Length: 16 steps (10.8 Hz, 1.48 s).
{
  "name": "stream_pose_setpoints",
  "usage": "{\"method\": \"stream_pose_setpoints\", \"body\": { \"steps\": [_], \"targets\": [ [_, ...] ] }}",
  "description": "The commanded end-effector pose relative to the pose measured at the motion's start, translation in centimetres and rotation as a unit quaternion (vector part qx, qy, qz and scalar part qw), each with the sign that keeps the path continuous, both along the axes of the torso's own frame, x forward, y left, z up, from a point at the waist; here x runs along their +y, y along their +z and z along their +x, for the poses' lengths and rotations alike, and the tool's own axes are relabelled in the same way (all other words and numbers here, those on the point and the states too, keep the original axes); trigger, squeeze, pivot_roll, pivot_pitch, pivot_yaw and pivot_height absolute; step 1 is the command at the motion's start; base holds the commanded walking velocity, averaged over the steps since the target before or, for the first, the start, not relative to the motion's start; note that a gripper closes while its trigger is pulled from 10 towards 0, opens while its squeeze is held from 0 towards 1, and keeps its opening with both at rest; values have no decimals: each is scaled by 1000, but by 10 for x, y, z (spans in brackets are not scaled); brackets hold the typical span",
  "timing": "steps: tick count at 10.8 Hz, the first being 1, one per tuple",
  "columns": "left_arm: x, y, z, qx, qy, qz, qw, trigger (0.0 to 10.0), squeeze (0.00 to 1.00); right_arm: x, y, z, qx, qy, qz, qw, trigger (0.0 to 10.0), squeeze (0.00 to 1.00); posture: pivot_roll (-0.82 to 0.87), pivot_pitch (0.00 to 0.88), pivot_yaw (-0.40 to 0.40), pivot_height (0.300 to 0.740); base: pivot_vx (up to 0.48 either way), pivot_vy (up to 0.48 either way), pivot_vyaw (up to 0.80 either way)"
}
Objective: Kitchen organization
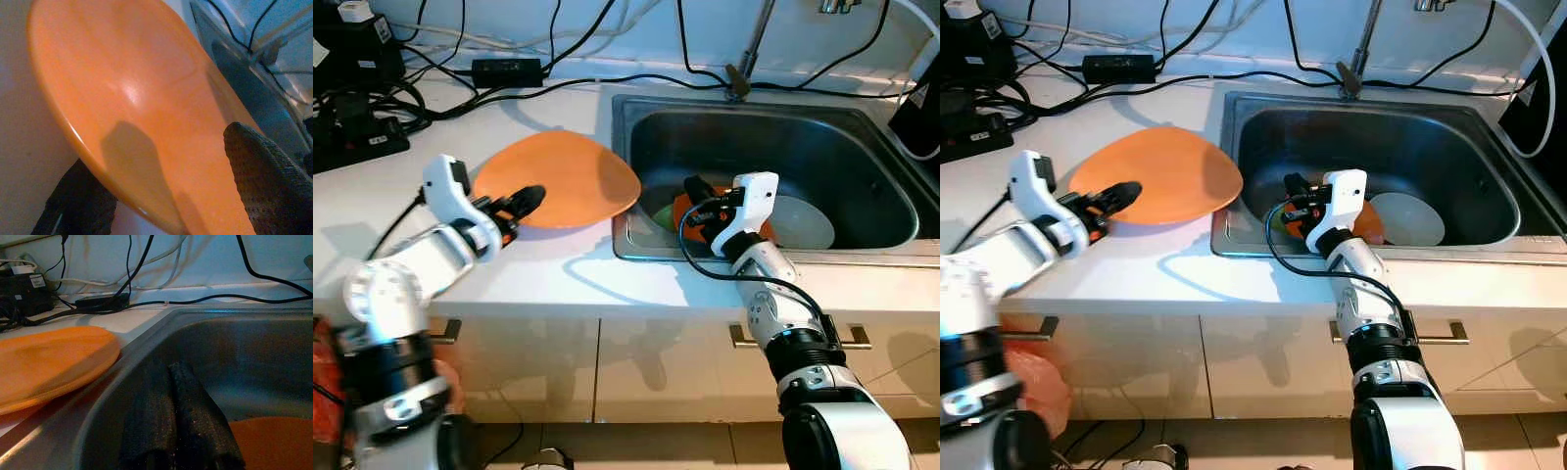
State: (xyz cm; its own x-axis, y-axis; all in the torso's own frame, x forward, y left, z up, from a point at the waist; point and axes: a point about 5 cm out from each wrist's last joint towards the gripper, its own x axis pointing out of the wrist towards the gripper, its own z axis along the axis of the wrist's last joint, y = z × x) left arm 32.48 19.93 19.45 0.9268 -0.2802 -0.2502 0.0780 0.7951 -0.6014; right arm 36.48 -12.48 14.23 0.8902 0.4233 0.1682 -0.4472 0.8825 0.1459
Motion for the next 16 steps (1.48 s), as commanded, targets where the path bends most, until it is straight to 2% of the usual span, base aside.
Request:
{"method": "stream_pose_setpoints", "body": {
  "steps": [1,4,6,10,13,15,16],
  "targets": [
    [-3,-18,1,44,18,-3,999,0,0,0,-15,-5,33,5,-6,999,10000,0,102,94,-38,740,0,0,0],
    [-8,-17,5,18,46,3,999,0,0,-1,-15,-4,33,1,-6,999,10000,0,101,86,-37,740,0,0,0],
    [-14,-18,6,10,51,-6,999,0,0,-1,-14,-4,32,1,-6,999,10000,0,101,83,-38,740,0,0,0],
    [-15,-14,8,-13,67,-9,998,0,0,0,-14,-4,32,1,-6,999,10000,0,103,80,-39,740,0,0,0],
    [-23,-12,10,-34,74,-7,997,0,0,1,-14,-4,33,4,-7,999,10000,0,107,85,-51,740,0,0,0],
    [-27,-6,12,-67,83,-21,994,0,0,0,-13,-3,32,2,-7,999,10000,0,108,86,-56,740,0,0,0],
    [-30,3,14,-102,90,-41,990,0,0,-1,-13,-2,32,2,-7,999,10000,0,107,85,-59,740,0,0,0]
  ]
}}
